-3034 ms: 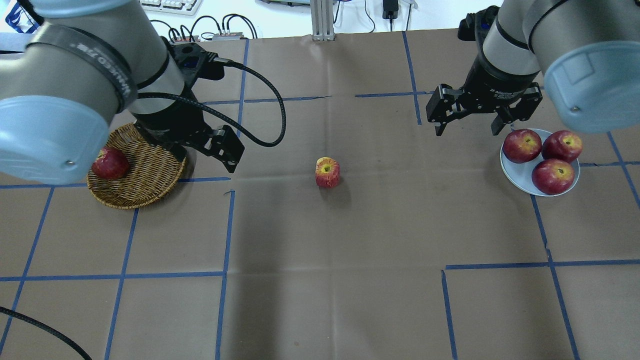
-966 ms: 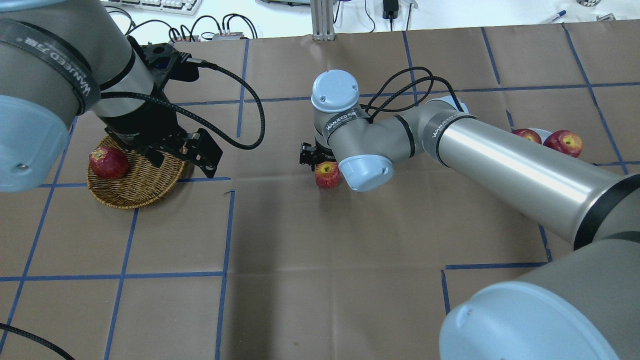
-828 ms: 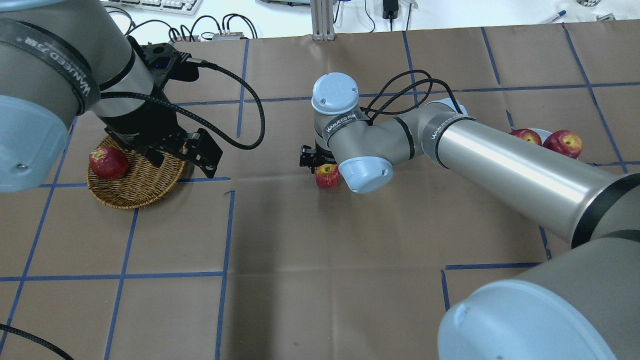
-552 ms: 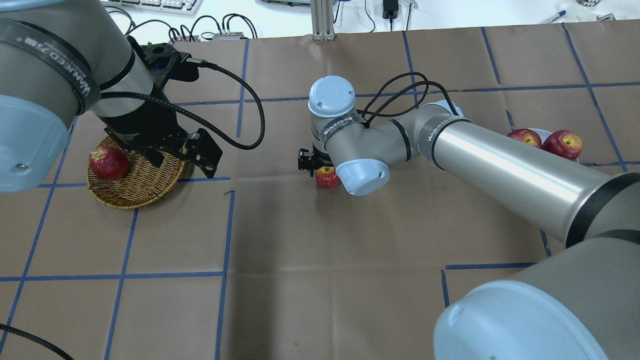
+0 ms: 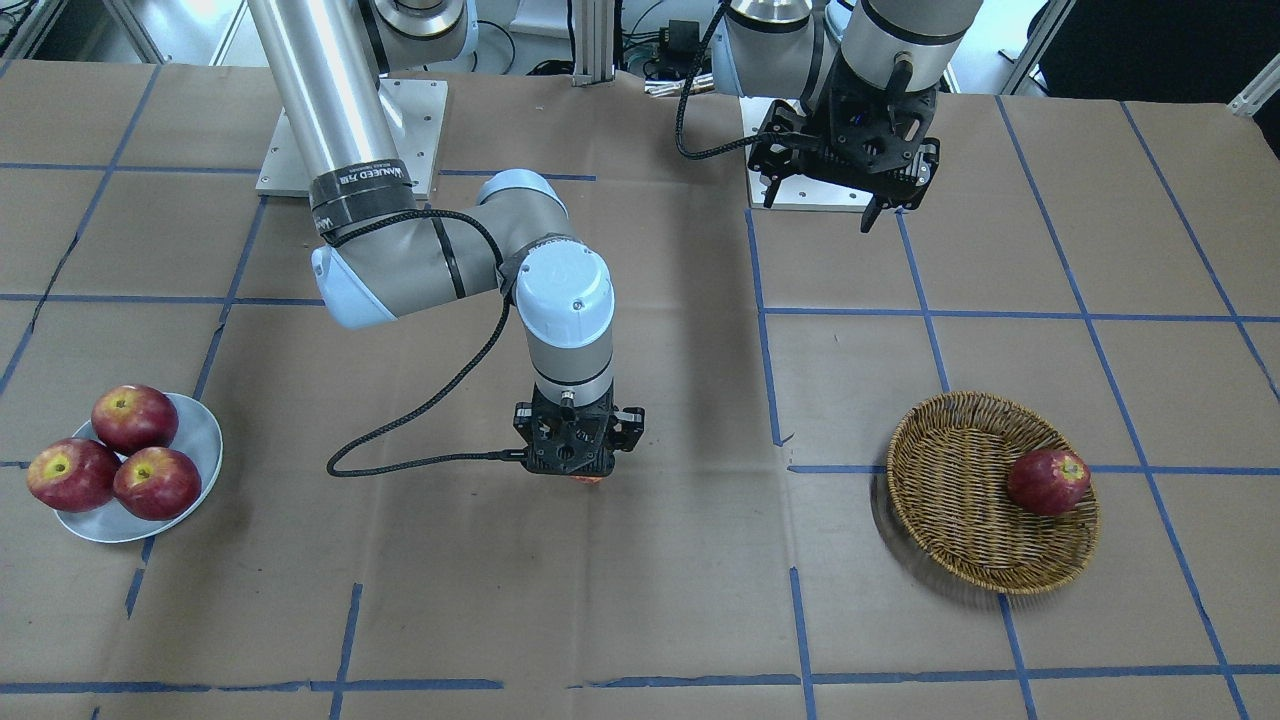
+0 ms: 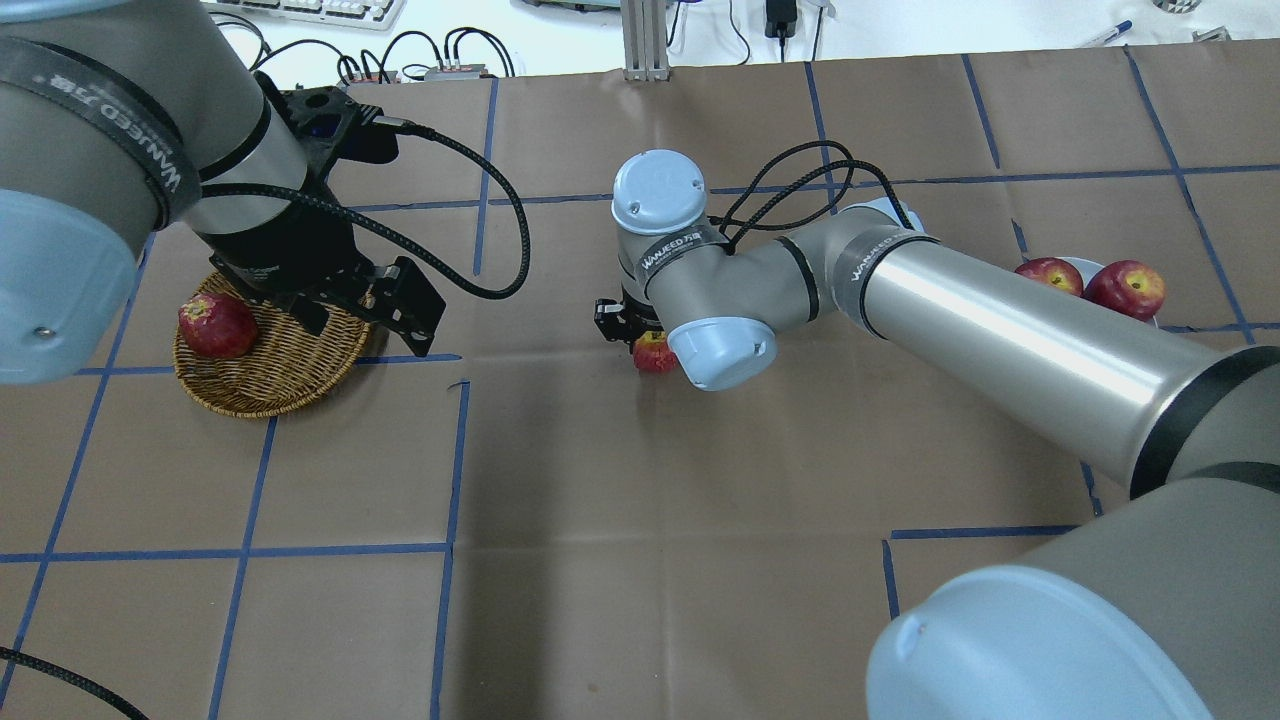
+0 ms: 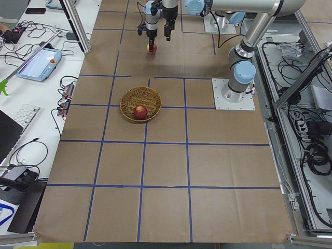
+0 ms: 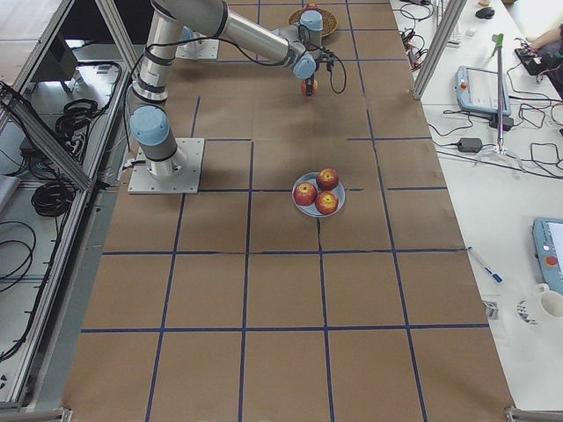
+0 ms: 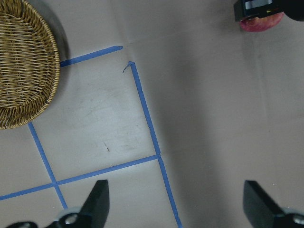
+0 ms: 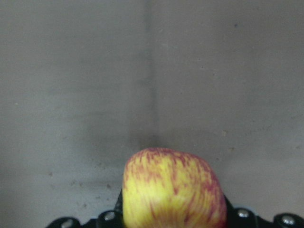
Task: Transfer apple from basket to plate
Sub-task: 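Carry the apple with the right gripper to the white plate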
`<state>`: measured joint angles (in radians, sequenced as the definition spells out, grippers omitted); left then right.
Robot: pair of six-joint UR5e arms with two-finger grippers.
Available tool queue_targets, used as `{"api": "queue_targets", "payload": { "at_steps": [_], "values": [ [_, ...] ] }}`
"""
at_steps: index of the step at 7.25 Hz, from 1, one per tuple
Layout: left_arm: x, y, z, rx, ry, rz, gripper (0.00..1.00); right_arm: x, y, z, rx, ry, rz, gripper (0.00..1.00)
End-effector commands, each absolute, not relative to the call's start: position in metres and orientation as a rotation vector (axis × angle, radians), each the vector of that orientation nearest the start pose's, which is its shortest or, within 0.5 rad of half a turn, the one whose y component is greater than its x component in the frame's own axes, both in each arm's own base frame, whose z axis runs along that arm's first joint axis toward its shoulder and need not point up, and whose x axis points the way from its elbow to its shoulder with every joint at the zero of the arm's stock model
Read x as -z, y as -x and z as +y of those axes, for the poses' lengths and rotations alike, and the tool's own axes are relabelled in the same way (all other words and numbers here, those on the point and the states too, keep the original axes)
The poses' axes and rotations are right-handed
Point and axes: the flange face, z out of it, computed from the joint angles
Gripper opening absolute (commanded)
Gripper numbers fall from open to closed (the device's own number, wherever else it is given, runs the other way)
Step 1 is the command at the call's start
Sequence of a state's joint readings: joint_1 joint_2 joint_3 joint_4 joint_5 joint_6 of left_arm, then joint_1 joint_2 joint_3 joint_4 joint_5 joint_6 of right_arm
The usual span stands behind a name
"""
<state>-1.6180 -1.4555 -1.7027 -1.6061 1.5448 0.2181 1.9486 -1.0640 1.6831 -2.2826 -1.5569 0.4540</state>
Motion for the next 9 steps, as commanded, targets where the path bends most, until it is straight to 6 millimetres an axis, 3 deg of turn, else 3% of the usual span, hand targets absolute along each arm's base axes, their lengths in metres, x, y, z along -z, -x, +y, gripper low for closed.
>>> {"api": "queue_targets", "payload": {
  "at_steps": [1,2,3,4,5,6,8,9],
  "values": [
    [-0.473,0.156,-0.431,-0.079,-0.416,3.144,0.99,-0.292,-0.313,-0.540,0.180,-0.140,3.077,0.53],
    [-0.473,0.156,-0.431,-0.079,-0.416,3.144,0.99,-0.332,-0.265,-0.542,0.177,-0.155,3.087,0.53],
    [-0.473,0.156,-0.431,-0.079,-0.418,3.143,0.99,-0.348,-0.202,-0.542,0.093,-0.055,3.119,0.53],
    [-0.473,0.156,-0.431,-0.079,-0.416,3.144,0.99,-0.360,-0.133,-0.543,0.091,0.021,3.130,0.53],
    [-0.474,0.156,-0.431,-0.076,-0.416,3.144,0.99,-0.369,-0.077,-0.537,0.114,0.046,3.136,0.53],
    [-0.474,0.156,-0.432,-0.079,-0.416,3.145,0.99,-0.370,-0.031,-0.528,0.114,0.039,3.144,0.53],
    [-0.474,0.156,-0.432,-0.076,-0.414,3.145,0.99,-0.352,0.059,-0.522,0.077,0.065,3.142,0.53],
    [-0.475,0.156,-0.432,-0.074,-0.414,3.145,0.99,-0.344,0.088,-0.518,0.071,0.054,3.135,0.52]
  ]
}}
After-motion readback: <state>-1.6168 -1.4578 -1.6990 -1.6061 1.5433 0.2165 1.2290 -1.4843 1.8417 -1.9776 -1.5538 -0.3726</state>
